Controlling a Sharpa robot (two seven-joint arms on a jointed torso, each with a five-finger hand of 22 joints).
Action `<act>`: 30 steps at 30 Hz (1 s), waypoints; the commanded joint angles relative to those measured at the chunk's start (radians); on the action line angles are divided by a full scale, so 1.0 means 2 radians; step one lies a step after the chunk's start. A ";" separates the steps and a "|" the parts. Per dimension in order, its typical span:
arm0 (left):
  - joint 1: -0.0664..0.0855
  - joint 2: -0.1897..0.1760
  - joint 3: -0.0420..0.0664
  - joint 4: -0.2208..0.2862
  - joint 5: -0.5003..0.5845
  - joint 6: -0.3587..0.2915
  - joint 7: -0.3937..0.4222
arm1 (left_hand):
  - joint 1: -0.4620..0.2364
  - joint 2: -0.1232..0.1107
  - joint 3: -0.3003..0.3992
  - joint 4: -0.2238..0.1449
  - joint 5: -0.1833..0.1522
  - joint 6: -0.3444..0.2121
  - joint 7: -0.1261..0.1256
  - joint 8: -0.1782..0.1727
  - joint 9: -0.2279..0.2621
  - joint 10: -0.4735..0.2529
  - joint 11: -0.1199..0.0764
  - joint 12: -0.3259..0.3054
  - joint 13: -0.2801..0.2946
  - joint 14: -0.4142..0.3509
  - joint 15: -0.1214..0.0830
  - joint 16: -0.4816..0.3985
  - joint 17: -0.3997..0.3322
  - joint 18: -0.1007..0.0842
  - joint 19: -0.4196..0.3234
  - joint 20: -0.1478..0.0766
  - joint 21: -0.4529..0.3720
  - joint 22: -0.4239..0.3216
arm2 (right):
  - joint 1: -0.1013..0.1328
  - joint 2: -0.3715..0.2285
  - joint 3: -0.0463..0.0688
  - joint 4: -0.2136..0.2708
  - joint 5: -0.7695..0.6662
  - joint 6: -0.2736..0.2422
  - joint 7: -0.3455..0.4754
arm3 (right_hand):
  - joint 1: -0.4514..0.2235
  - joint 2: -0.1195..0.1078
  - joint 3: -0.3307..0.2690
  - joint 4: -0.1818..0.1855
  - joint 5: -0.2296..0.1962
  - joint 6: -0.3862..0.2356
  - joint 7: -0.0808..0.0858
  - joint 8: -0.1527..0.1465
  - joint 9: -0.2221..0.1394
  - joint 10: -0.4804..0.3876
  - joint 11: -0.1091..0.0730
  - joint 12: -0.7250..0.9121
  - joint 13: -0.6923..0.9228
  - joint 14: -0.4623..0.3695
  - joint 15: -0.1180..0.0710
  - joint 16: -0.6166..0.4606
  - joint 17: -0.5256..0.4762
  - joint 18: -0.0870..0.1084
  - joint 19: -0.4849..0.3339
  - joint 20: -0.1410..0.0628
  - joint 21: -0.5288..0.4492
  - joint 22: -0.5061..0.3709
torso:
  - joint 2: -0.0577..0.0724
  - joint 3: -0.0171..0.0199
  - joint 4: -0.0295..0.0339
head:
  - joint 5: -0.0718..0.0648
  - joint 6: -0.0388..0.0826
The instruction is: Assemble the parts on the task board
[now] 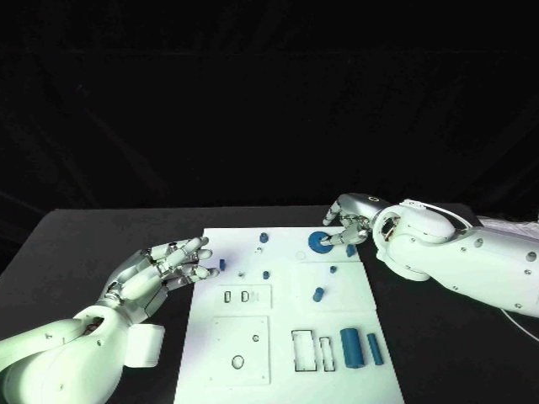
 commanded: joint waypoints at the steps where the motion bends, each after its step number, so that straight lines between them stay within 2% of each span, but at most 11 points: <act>1: 0.001 0.001 0.000 -0.001 0.000 0.010 0.002 | -0.004 -0.002 0.003 -0.001 -0.003 -0.002 0.002 -0.002 0.000 -0.004 0.001 -0.002 -0.001 -0.003 0.000 0.002 0.000 0.005 -0.002 0.000 0.000 0.000 | -0.001 0.006 0.000 -0.005 0.015 0.027 -0.010 | 0.004 0.003 -0.002 -0.001 0.003 0.000 0.002 0.003 0.001 0.015 0.001 0.039 0.043 0.041 0.003 0.004 0.065 -0.006 0.029 0.004 0.004 0.081 | 0.000 -0.0007 0.0010 | 0.000 0.000; 7: 0.001 0.002 0.000 -0.001 0.000 0.011 0.001 | -0.004 -0.002 0.003 -0.001 -0.003 -0.002 0.002 -0.002 0.000 -0.004 0.001 -0.002 -0.001 -0.003 0.000 0.002 0.000 0.005 -0.002 0.000 0.000 0.000 | -0.003 0.016 0.000 -0.014 0.013 0.035 -0.009 | 0.011 0.008 -0.001 -0.004 0.004 0.004 0.002 0.006 0.002 0.033 0.002 0.092 0.093 0.043 0.004 0.009 0.075 -0.008 0.033 0.005 0.008 0.090 | 0.000 -0.0006 0.0011 | 0.001 -0.003; 17: 0.001 0.002 0.000 -0.002 0.000 0.011 0.000 | -0.003 -0.001 0.004 -0.002 -0.002 -0.001 0.002 -0.002 0.000 -0.004 0.001 -0.002 -0.001 -0.004 0.000 0.002 0.001 0.005 -0.002 0.000 0.000 0.000 | -0.008 0.021 0.000 -0.018 0.006 0.041 -0.006 | 0.019 0.013 0.001 -0.009 0.004 0.011 0.001 0.010 0.002 0.041 0.001 0.112 0.112 0.045 0.004 0.014 0.086 -0.010 0.038 0.005 0.013 0.101 | 0.000 -0.0012 0.0015 | 0.002 -0.005; 25: 0.001 0.002 0.000 -0.003 0.000 0.012 0.000 | -0.003 -0.001 0.004 -0.002 -0.002 -0.001 0.002 -0.002 0.000 -0.004 0.001 -0.002 -0.001 -0.004 0.000 0.002 0.001 0.005 -0.002 0.000 0.000 0.000 | -0.008 0.020 0.000 -0.018 0.001 0.034 -0.001 | 0.028 0.020 0.006 -0.016 0.005 0.022 -0.001 0.015 0.004 0.046 0.000 0.124 0.122 0.046 0.004 0.017 0.092 -0.011 0.041 0.005 0.016 0.107 | 0.000 -0.0013 0.0012 | 0.002 -0.005; 27: 0.001 0.002 0.000 -0.003 0.000 0.012 -0.001 | -0.003 -0.001 0.004 -0.002 -0.002 -0.001 0.002 -0.002 0.000 -0.004 0.001 -0.002 -0.001 -0.004 0.000 0.002 0.001 0.005 -0.002 0.000 0.000 0.000 | -0.008 0.020 0.000 -0.018 0.001 0.031 0.001 | 0.033 0.026 0.010 -0.020 0.005 0.024 -0.001 0.016 0.004 0.046 0.000 0.125 0.123 0.046 0.003 0.017 0.093 -0.012 0.042 0.004 0.016 0.109 | 0.000 -0.0014 0.0014 | 0.002 -0.005; 30: 0.001 0.002 0.000 -0.003 0.000 0.012 -0.001 | -0.003 -0.001 0.004 -0.002 -0.002 -0.001 0.002 -0.002 0.000 -0.004 0.001 -0.002 -0.001 -0.004 0.000 0.002 0.001 0.005 -0.002 0.000 0.000 0.000 | -0.009 0.020 0.000 -0.017 -0.004 0.029 0.003 | 0.053 0.037 0.024 -0.034 -0.018 0.030 -0.002 0.018 0.004 0.046 -0.001 0.126 0.124 0.046 0.002 0.018 0.095 -0.012 0.043 0.004 0.017 0.111 | 0.000 -0.0015 0.0017 | 0.002 -0.005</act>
